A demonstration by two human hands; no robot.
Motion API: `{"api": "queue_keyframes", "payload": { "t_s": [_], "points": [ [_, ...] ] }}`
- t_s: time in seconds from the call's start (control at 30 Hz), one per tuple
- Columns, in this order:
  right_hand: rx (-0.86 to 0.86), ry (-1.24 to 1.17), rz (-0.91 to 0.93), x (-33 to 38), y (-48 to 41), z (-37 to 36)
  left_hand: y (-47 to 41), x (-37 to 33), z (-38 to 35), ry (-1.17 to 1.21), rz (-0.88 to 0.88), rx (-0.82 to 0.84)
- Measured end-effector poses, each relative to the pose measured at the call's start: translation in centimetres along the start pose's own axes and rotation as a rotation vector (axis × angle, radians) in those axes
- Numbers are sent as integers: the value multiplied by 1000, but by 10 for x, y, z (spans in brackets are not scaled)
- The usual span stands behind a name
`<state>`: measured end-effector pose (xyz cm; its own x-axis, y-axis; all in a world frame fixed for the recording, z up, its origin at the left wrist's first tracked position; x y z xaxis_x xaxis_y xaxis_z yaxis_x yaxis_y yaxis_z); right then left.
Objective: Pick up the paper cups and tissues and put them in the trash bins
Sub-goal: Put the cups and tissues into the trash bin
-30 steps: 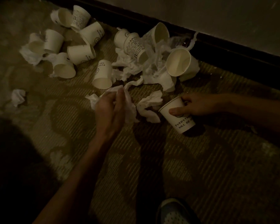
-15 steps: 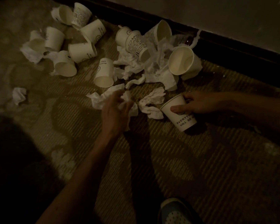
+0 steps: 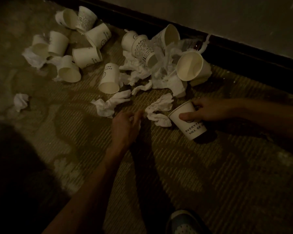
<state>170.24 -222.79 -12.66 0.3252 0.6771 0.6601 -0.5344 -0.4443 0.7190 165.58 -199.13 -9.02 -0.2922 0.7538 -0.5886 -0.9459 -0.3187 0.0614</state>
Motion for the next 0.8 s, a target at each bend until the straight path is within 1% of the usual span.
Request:
{"api": "queue_keyframes", "payload": {
  "t_s": [0.1,0.17,0.3,0.37,0.47,0.57,0.67,0.7,0.8],
  "points": [
    [11,-1,7,0,1,-1,3,-9,0,209,21,-8],
    [5,-19,3,-1,0,-1,3,-22,-4,250,-7,-15],
    [9,-65,-14,-4,0,1,-4,-54,-21,207,-90,14],
    [22,-83,-30,-8,3,1,-3,-66,-35,216,-153,76],
    [50,-134,-51,-14,8,0,3,-76,-54,221,-203,154],
    [66,-202,-80,-23,12,1,3,-77,-67,113,-242,147],
    [81,-260,-98,-27,15,1,-3,-74,-70,47,-219,119],
    [88,-278,-99,-28,16,0,-3,-74,-69,52,-210,118],
    [73,-328,-107,-30,19,-1,-4,-78,-63,165,-186,91]
  ]
}}
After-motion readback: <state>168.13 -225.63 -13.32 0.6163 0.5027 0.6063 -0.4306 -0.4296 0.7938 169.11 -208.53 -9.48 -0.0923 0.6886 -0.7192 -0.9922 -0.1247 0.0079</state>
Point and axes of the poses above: each hand's wrist, its own y-axis away from the middle knuckle, its own z-axis out of the back of the hand, x = y × z, the point moved 10 cm from there along -y, towards the middle knuckle, and after that the axes turned 5 degrees about y, right-handed, at the moved point
